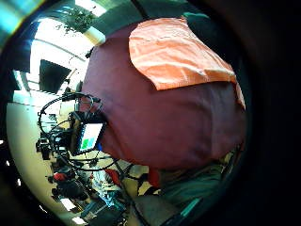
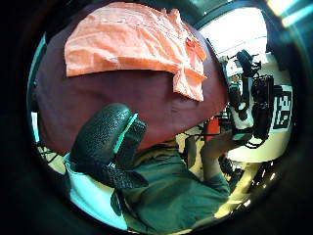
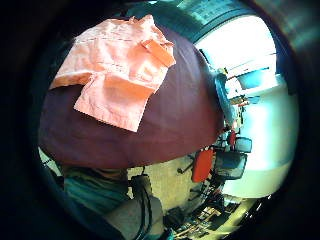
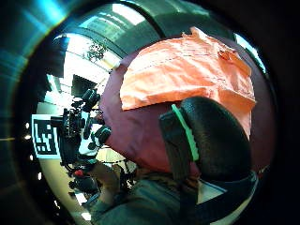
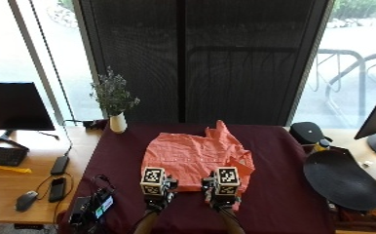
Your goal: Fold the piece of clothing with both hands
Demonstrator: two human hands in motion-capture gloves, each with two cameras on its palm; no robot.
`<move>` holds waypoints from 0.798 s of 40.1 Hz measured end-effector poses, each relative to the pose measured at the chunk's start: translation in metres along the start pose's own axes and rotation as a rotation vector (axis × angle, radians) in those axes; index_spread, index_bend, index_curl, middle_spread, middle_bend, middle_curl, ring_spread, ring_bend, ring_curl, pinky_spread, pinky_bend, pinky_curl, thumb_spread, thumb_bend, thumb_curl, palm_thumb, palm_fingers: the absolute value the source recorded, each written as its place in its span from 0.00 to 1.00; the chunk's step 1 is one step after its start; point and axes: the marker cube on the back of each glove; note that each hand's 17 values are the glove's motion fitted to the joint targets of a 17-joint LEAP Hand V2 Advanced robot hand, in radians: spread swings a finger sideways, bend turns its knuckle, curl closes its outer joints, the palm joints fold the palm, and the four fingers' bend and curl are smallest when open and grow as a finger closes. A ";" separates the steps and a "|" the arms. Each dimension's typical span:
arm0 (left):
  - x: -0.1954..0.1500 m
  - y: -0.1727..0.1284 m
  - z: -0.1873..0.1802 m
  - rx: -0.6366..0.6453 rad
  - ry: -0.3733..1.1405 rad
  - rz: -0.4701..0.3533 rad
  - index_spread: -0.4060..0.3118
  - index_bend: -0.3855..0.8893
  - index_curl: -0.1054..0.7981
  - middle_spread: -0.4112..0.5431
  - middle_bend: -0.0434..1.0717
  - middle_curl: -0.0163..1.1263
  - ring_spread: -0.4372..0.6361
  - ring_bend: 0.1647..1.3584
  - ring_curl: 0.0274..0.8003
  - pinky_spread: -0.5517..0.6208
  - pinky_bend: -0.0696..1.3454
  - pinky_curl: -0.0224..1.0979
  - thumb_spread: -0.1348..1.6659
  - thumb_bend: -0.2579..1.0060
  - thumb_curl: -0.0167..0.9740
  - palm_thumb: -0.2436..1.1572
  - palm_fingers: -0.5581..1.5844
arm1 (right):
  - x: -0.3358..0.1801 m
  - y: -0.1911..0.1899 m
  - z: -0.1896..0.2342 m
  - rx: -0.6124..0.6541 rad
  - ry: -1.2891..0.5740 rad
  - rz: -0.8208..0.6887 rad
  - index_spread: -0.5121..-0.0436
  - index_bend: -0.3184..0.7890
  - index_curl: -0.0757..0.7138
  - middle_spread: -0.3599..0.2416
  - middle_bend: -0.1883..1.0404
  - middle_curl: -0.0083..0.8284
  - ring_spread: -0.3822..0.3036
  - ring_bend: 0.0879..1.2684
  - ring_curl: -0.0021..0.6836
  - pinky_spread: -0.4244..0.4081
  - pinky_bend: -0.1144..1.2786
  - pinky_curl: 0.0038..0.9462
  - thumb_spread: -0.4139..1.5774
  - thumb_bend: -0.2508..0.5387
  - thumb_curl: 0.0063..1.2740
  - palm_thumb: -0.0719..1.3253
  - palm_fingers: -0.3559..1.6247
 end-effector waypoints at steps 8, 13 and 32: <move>0.004 -0.004 0.000 0.031 -0.001 0.002 0.44 0.36 0.16 0.41 0.37 0.19 0.49 0.36 0.26 0.68 0.31 0.14 0.52 0.28 0.11 0.33 0.46 | 0.004 -0.007 0.005 0.029 -0.012 -0.003 0.51 0.43 0.25 0.62 0.35 0.17 0.74 0.11 0.14 0.80 0.40 0.19 0.67 0.63 0.07 0.30 0.30; 0.004 -0.007 0.004 0.042 0.010 0.016 0.42 0.37 0.19 0.41 0.38 0.23 0.50 0.38 0.30 0.72 0.32 0.16 0.59 0.26 0.14 0.33 0.44 | 0.004 -0.004 0.002 0.010 -0.045 -0.001 0.44 0.43 0.30 0.63 0.34 0.21 0.77 0.11 0.17 0.84 0.40 0.22 0.76 0.63 0.09 0.31 0.29; 0.006 -0.001 -0.010 0.051 -0.007 0.020 0.40 0.39 0.27 0.40 0.39 0.31 0.51 0.42 0.36 0.77 0.35 0.22 0.68 0.19 0.23 0.35 0.42 | 0.021 0.007 -0.007 -0.049 -0.050 0.002 0.36 0.42 0.40 0.64 0.31 0.32 0.81 0.10 0.26 0.87 0.43 0.30 0.85 0.57 0.16 0.36 0.29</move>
